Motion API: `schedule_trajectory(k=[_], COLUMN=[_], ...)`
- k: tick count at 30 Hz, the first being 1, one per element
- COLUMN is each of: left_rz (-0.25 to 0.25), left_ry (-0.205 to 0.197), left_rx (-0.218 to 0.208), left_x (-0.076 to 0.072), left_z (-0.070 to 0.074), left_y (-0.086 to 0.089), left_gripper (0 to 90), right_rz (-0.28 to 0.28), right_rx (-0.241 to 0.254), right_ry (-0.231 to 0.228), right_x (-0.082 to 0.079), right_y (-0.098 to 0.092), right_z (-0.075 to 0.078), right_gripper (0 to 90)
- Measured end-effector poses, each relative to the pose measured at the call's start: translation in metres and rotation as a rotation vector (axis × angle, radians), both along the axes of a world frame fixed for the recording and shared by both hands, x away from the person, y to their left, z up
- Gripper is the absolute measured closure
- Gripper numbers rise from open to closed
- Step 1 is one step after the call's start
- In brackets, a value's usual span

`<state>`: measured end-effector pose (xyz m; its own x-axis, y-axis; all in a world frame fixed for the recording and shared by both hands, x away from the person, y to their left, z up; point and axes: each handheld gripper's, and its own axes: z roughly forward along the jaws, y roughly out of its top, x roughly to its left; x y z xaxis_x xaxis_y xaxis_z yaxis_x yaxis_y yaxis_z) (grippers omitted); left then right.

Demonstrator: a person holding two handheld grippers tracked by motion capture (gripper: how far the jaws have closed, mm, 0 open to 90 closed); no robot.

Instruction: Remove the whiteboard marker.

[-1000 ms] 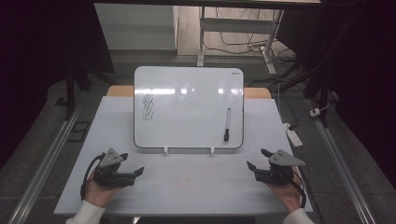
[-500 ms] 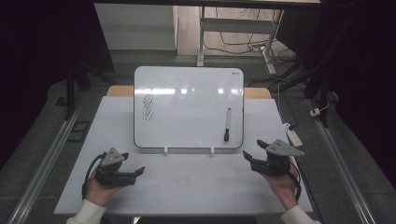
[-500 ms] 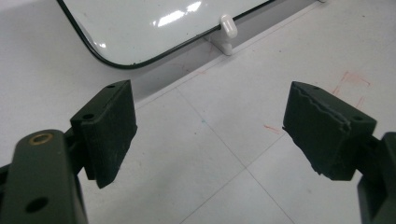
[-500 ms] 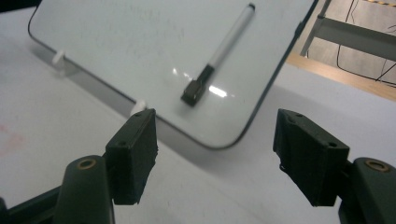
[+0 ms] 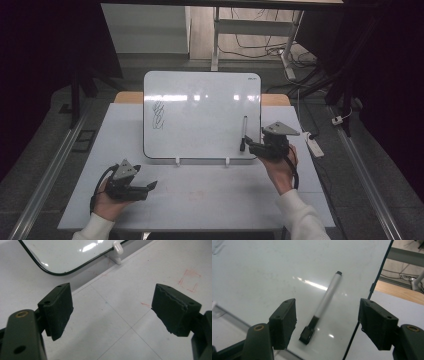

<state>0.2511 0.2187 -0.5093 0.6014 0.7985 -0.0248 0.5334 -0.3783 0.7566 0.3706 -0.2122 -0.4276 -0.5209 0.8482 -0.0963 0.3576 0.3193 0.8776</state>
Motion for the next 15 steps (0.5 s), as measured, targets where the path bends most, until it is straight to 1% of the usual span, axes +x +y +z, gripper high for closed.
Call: schedule_trajectory(k=[4,10,12,15], left_rz=[-0.001,-0.009,-0.012,-0.014], left_ry=[-0.005,-0.006,-0.009,-0.009], left_rx=[0.000,0.002,0.001,-0.001], left_x=[-0.001,-0.002,-0.002,-0.002], left_z=[-0.001,-0.002,-0.002,-0.002], left_y=[0.001,0.001,0.000,0.001], left_gripper=[18.1,18.0,18.0,18.0], right_rz=[-0.042,-0.092,-0.099,-0.107], right_rx=[0.001,-0.030,-0.036,-0.052], right_ry=[0.020,0.041,0.053,0.058], right_x=[0.016,0.040,0.044,0.049], right_y=[0.011,0.029,0.034,0.042], right_z=[-0.001,-0.002,-0.002,-0.003], right_gripper=[37.1,46.9,48.5,51.2])
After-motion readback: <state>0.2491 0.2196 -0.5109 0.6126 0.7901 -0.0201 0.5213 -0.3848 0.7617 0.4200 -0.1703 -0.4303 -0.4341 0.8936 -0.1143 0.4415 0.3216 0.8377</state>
